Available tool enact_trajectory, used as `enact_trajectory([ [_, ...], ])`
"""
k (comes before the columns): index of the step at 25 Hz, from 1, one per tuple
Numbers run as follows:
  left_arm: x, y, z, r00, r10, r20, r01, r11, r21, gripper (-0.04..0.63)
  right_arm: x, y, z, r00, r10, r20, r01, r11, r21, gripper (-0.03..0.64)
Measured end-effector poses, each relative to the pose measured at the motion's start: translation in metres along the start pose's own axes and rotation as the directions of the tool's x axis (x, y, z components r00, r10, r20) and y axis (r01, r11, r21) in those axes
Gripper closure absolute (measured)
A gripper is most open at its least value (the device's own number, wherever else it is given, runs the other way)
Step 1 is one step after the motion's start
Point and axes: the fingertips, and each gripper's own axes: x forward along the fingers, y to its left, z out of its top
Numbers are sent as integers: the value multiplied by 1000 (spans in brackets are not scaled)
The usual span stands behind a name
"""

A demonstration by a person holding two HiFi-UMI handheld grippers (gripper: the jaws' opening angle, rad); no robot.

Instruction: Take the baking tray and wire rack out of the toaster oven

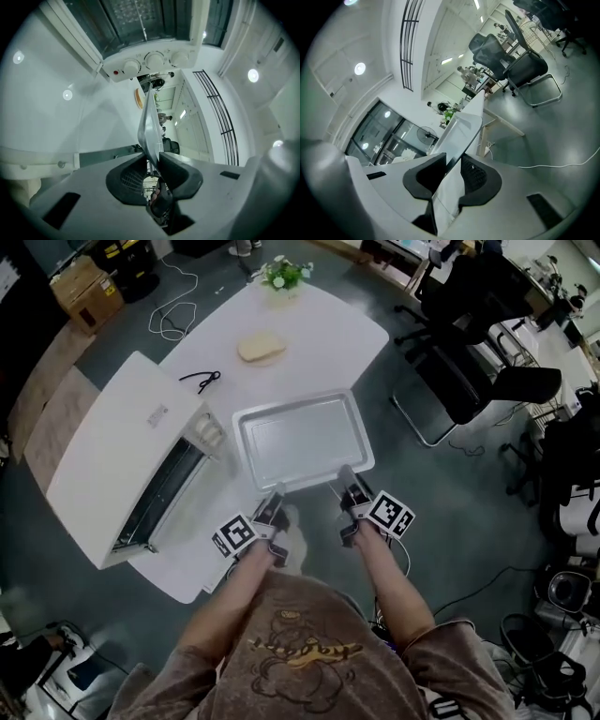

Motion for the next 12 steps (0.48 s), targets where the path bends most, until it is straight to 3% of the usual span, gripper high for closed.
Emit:
enact_trajectory([
  [12,63,54,50,994,100,36,-97,992,-75,515,102,-37,11,991,-40,-127,39,999,-6,523],
])
